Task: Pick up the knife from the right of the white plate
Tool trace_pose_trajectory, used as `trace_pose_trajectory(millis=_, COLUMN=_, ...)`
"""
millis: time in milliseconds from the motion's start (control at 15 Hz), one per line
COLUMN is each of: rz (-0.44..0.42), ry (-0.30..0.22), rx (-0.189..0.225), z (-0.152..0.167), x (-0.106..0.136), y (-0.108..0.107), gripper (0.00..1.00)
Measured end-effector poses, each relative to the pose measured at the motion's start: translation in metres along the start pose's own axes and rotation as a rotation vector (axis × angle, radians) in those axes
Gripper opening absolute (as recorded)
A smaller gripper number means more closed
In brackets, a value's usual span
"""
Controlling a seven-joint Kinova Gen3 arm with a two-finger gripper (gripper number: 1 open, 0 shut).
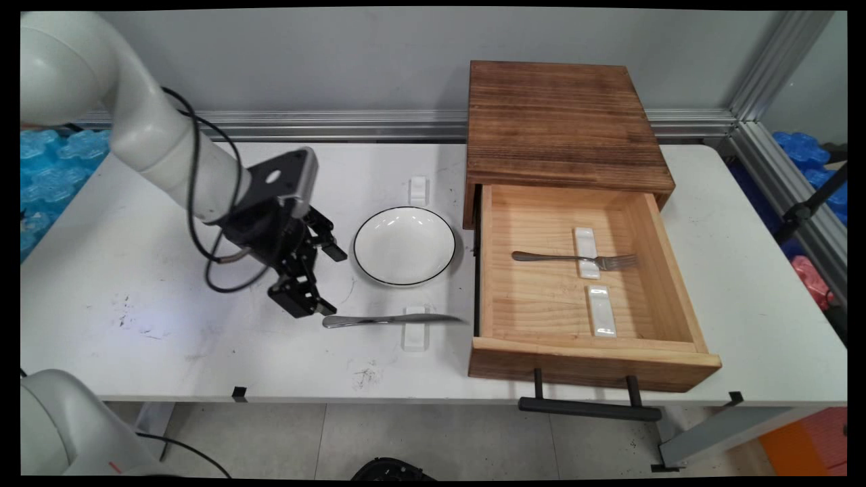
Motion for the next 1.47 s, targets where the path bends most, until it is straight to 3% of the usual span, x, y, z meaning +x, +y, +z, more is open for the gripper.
trace_pose_trajectory(millis=267, rz=-0.044, ry=-0.08, rx=0.012, z=0.026, x=0.026, y=0.006, gripper=1.0)
trace_pose_trajectory(millis=800, rz=-0.098, ry=-0.185, rx=0.025, z=0.061, x=0.062, y=0.011, gripper=1.0)
trace_pose_trajectory(millis=1467, rz=-0.052, ry=-0.286, rx=0.022, z=0.101, x=0.085, y=0.011, gripper=1.0)
